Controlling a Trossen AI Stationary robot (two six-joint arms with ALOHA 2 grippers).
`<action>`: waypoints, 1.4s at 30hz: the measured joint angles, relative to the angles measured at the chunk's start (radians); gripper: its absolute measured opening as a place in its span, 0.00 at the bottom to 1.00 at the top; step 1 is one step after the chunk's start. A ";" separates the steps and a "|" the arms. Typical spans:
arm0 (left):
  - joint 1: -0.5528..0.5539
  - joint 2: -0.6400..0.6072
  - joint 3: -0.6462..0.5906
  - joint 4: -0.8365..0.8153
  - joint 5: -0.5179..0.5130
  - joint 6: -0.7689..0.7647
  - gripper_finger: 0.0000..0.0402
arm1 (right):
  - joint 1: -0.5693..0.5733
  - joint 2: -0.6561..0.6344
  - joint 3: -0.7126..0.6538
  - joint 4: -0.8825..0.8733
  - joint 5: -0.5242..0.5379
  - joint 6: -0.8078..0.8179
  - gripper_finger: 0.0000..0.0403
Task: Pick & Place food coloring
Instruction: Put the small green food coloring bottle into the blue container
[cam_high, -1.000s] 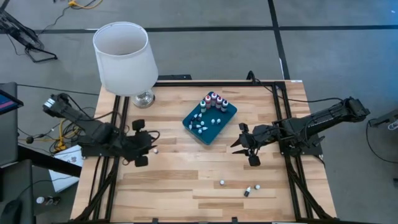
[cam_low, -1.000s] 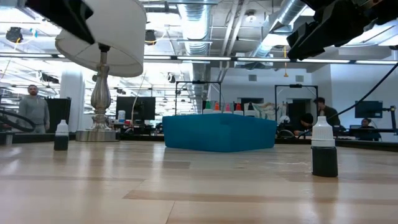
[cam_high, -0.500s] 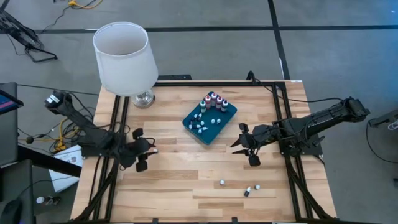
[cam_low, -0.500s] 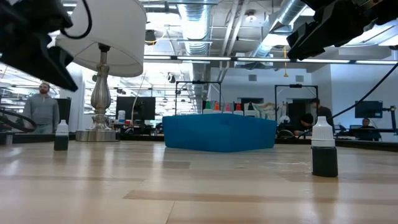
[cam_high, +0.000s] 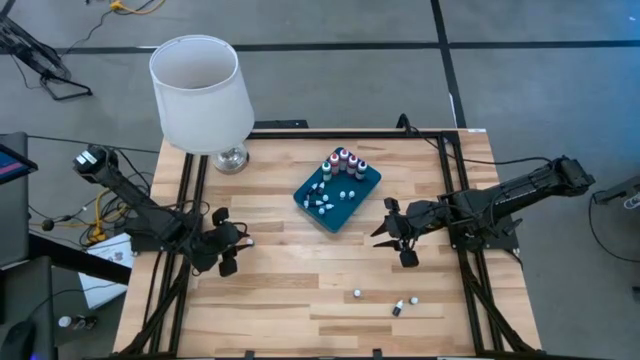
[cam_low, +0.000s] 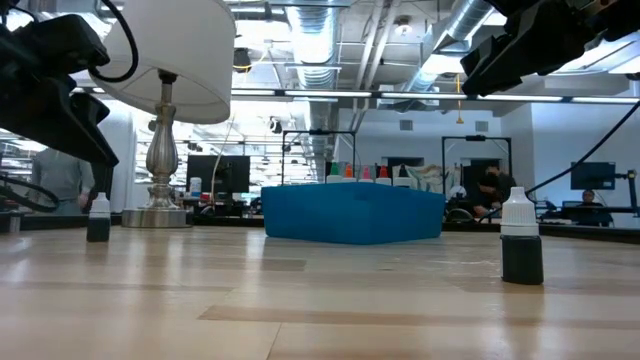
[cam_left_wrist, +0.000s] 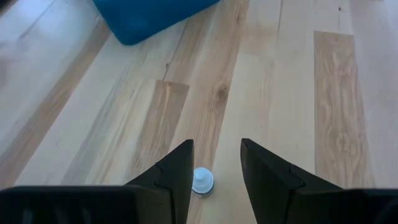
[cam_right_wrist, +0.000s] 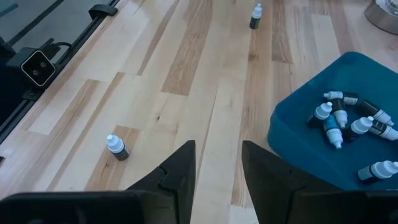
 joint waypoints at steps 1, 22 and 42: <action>0.000 0.000 0.000 -0.001 0.000 0.000 0.31 | 0.000 0.000 0.000 0.000 0.000 0.002 0.30; 0.000 0.000 0.000 0.006 0.000 -0.003 0.31 | 0.000 0.000 0.000 0.000 0.000 0.015 0.30; 0.000 0.001 0.000 -0.024 0.038 -0.026 0.31 | 0.000 0.000 0.000 0.000 0.000 0.015 0.30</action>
